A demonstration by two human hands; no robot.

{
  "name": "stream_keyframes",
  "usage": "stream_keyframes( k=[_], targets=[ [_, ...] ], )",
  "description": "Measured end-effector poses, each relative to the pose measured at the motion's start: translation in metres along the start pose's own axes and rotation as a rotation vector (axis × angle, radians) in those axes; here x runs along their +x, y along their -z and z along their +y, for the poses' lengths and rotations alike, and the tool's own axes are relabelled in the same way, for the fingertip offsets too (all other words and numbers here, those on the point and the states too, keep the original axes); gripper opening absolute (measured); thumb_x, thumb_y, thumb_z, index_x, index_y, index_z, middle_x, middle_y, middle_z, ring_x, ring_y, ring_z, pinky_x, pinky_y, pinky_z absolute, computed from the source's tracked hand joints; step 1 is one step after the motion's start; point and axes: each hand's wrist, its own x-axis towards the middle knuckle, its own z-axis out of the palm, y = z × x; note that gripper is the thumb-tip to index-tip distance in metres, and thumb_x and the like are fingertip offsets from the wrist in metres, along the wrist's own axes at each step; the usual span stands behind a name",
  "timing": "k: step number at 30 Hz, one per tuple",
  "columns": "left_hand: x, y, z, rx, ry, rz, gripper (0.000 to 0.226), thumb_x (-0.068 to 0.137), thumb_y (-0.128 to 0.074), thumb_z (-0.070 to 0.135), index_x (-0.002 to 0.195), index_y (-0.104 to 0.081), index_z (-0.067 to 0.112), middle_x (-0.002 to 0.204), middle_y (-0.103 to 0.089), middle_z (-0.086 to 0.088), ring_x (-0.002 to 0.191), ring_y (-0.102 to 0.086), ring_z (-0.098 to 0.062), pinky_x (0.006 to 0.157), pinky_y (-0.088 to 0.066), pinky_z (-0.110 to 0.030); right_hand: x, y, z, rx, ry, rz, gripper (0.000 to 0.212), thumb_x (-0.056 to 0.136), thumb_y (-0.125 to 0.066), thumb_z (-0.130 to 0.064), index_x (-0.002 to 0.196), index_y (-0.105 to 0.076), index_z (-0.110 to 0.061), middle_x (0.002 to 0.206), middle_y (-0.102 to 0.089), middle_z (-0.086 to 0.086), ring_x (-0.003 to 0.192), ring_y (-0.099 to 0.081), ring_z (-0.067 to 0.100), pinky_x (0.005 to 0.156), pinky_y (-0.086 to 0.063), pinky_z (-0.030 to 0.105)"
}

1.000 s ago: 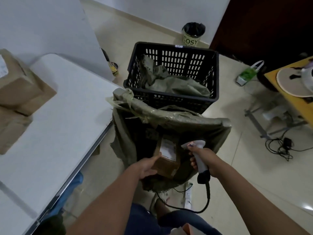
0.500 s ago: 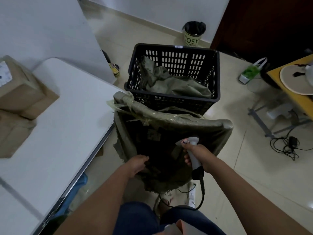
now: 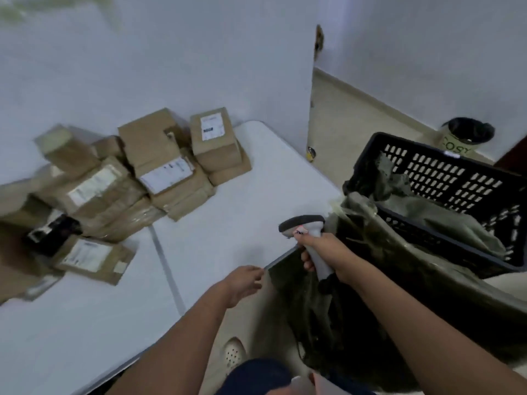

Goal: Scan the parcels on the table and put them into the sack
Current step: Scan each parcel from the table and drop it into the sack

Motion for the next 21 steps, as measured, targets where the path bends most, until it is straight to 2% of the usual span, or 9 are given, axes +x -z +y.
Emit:
stream_keyframes(
  k=[5, 8, 11, 14, 18, 21],
  targets=[
    [-0.028, 0.135, -0.016, -0.110, -0.080, 0.140, 0.035, 0.098, -0.057, 0.026, 0.129, -0.055, 0.010, 0.129, -0.057, -0.007, 0.108, -0.062, -0.022, 0.096, -0.051, -0.029, 0.023, -0.137, -0.070, -0.119, 0.111, -0.208, 0.031, 0.093, -0.065, -0.031, 0.099, -0.061, -0.001, 0.061, -0.059, 0.011, 0.048, -0.055, 0.021, 0.047, -0.045, 0.027],
    [-0.052, 0.210, -0.038, -0.205, -0.131, 0.272, 0.031, 0.099, -0.055, 0.025, 0.126, -0.058, 0.011, 0.118, -0.060, -0.004, 0.100, -0.063, -0.019, 0.085, -0.051, -0.025, 0.031, -0.224, -0.098, -0.208, 0.171, -0.309, 0.027, 0.093, -0.065, -0.028, 0.099, -0.061, -0.002, 0.061, -0.059, 0.012, 0.046, -0.055, 0.020, 0.045, -0.045, 0.025],
    [-0.081, 0.270, -0.067, -0.291, -0.146, 0.374, 0.025, 0.099, -0.054, 0.026, 0.121, -0.058, 0.014, 0.117, -0.059, -0.001, 0.100, -0.063, -0.018, 0.082, -0.051, -0.025, 0.033, -0.301, -0.113, -0.289, 0.209, -0.394, 0.024, 0.094, -0.065, -0.027, 0.097, -0.061, -0.003, 0.062, -0.058, 0.012, 0.044, -0.054, 0.019, 0.044, -0.045, 0.024],
    [-0.106, 0.317, -0.099, -0.362, -0.145, 0.444, 0.030, 0.097, -0.057, 0.028, 0.124, -0.059, 0.016, 0.121, -0.061, -0.001, 0.105, -0.063, -0.019, 0.082, -0.051, -0.026, 0.030, -0.369, -0.121, -0.369, 0.225, -0.460, 0.026, 0.093, -0.065, -0.027, 0.092, -0.061, -0.001, 0.063, -0.058, 0.013, 0.045, -0.054, 0.020, 0.044, -0.046, 0.024],
    [-0.128, 0.360, -0.136, -0.453, -0.119, 0.525, 0.023, 0.099, -0.054, 0.024, 0.120, -0.060, 0.017, 0.118, -0.061, -0.002, 0.104, -0.064, -0.020, 0.085, -0.051, -0.029, 0.024, -0.442, -0.126, -0.487, 0.255, -0.524, 0.032, 0.094, -0.065, -0.030, 0.083, -0.060, -0.001, 0.061, -0.059, 0.011, 0.043, -0.055, 0.018, 0.043, -0.046, 0.022],
    [-0.139, 0.382, -0.157, -0.493, -0.096, 0.570, 0.016, 0.099, -0.054, 0.023, 0.112, -0.062, 0.019, 0.120, -0.061, -0.002, 0.101, -0.065, -0.018, 0.086, -0.051, -0.030, 0.023, -0.484, -0.128, -0.543, 0.266, -0.572, 0.032, 0.095, -0.063, -0.032, 0.090, -0.061, 0.000, 0.064, -0.061, 0.012, 0.044, -0.056, 0.017, 0.044, -0.047, 0.021]
  ],
)
